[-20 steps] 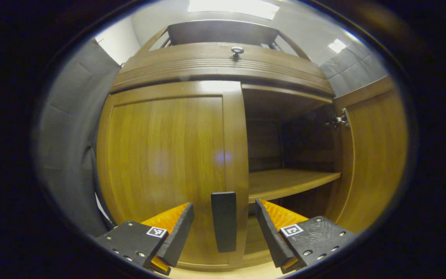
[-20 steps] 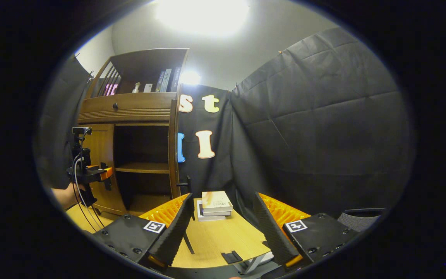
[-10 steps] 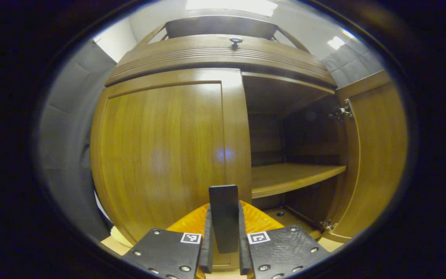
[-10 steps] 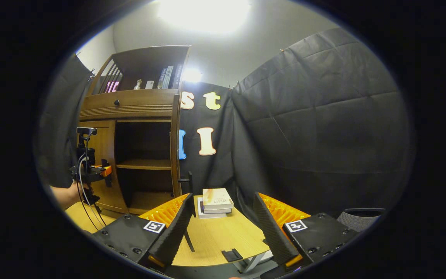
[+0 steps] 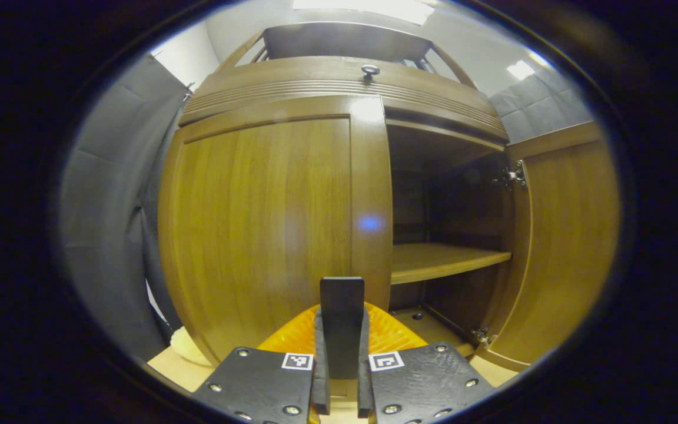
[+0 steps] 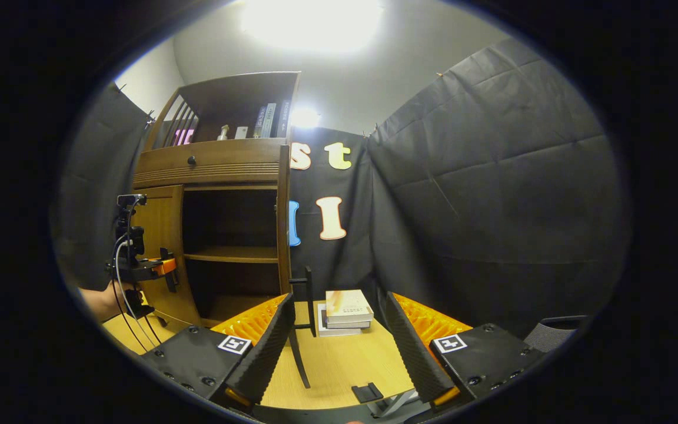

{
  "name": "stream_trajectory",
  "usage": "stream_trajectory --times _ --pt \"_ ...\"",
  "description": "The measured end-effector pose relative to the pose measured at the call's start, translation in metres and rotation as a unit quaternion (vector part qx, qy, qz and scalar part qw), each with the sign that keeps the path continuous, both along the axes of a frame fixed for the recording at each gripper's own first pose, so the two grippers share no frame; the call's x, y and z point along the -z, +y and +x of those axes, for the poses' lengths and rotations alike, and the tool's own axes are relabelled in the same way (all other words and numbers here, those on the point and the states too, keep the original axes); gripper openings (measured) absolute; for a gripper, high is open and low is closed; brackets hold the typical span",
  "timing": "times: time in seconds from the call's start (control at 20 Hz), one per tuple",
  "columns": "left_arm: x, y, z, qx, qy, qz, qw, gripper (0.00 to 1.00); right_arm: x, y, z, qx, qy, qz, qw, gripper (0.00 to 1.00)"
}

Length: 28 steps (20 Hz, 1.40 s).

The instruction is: Open the right door of the double-door shoe cabinet with the right hand, and open the left door with the left hand.

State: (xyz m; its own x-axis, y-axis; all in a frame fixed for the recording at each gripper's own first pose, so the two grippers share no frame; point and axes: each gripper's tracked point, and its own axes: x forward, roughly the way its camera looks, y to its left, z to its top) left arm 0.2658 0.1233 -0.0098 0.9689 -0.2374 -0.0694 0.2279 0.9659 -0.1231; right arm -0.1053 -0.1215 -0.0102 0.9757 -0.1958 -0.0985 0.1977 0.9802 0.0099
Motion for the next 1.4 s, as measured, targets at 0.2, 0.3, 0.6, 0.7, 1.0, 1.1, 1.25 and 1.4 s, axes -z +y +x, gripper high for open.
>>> stream_trajectory --times 0.2,0.3,0.6,0.7,1.0,1.1,1.25,1.4 --pt "-0.002 0.014 -0.028 -0.002 0.000 -0.002 1.000 0.19 -0.002 0.015 0.010 -0.028 -0.004 0.001 1.000 0.96" --pt "-0.001 0.021 -0.039 -0.004 0.002 -0.005 1.000 0.23 -0.001 0.022 0.015 -0.041 -0.005 -0.001 0.999 0.96" --pt "-0.005 0.046 -0.073 -0.012 0.006 -0.007 1.000 0.20 -0.001 0.050 0.035 -0.080 -0.007 0.007 0.997 0.96" --pt "-0.006 0.056 -0.083 -0.015 0.006 -0.005 1.000 0.20 -0.001 0.060 0.037 -0.093 -0.009 0.007 0.996 0.96" --pt "-0.005 0.081 -0.107 -0.027 0.009 -0.004 1.000 0.21 0.001 0.090 0.048 -0.129 -0.012 0.020 0.991 0.96" --pt "-0.004 0.094 -0.116 -0.035 0.010 -0.002 0.999 0.22 0.003 0.101 0.054 -0.141 -0.012 0.020 0.990 0.96" --pt "-0.005 0.116 -0.131 -0.043 0.010 0.000 0.999 0.22 0.003 0.118 0.059 -0.159 -0.014 0.025 0.987 0.97" --pt "-0.004 0.134 -0.141 -0.045 0.010 0.004 0.999 0.16 0.003 0.138 0.065 -0.177 -0.016 0.029 0.984 0.96"
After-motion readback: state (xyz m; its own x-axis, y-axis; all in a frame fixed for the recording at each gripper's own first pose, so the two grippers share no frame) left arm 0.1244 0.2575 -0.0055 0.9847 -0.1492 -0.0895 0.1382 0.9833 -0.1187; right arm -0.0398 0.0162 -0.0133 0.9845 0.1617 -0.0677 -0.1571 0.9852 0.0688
